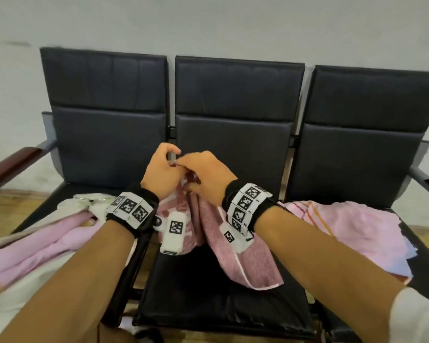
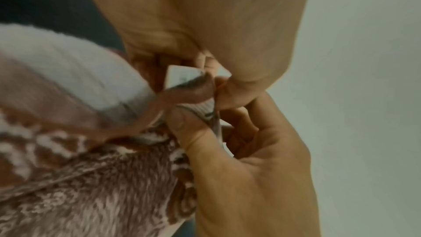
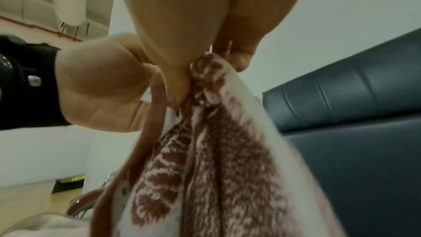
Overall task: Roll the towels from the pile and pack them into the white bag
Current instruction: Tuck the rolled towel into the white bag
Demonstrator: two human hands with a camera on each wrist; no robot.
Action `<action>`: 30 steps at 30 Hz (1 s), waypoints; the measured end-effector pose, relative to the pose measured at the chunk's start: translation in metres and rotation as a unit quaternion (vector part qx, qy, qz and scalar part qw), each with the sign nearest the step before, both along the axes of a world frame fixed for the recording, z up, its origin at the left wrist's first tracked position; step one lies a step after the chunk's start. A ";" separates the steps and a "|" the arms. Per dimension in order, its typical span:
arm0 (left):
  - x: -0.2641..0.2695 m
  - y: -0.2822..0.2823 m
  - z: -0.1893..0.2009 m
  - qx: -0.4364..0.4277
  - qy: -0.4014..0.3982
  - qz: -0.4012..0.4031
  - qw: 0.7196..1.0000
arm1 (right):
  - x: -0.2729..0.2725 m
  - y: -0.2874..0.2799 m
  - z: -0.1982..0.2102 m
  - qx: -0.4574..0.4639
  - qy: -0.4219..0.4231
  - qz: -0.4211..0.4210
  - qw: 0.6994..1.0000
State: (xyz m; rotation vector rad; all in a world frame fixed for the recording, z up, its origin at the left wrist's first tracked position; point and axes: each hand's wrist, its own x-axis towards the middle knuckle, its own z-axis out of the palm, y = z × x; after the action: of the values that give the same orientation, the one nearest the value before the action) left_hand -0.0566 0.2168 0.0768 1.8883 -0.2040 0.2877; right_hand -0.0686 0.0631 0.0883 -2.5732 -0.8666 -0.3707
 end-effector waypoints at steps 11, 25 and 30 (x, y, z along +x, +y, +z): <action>-0.013 0.003 -0.032 0.112 0.052 -0.130 0.984 | 0.000 -0.020 0.006 -0.006 0.021 -0.080 0.997; 0.022 0.046 -0.027 0.154 -0.002 0.044 0.987 | 0.005 -0.136 0.022 0.087 -0.004 -0.291 0.953; 0.025 0.037 -0.024 0.130 0.013 -0.020 0.991 | 0.005 -0.156 0.012 -0.051 0.084 -0.291 0.952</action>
State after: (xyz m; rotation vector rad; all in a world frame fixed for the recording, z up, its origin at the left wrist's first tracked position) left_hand -0.0320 0.2541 0.0528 2.1424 -0.2730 0.2172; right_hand -0.0639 -0.0930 0.1002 -2.8676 -0.0490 -0.2658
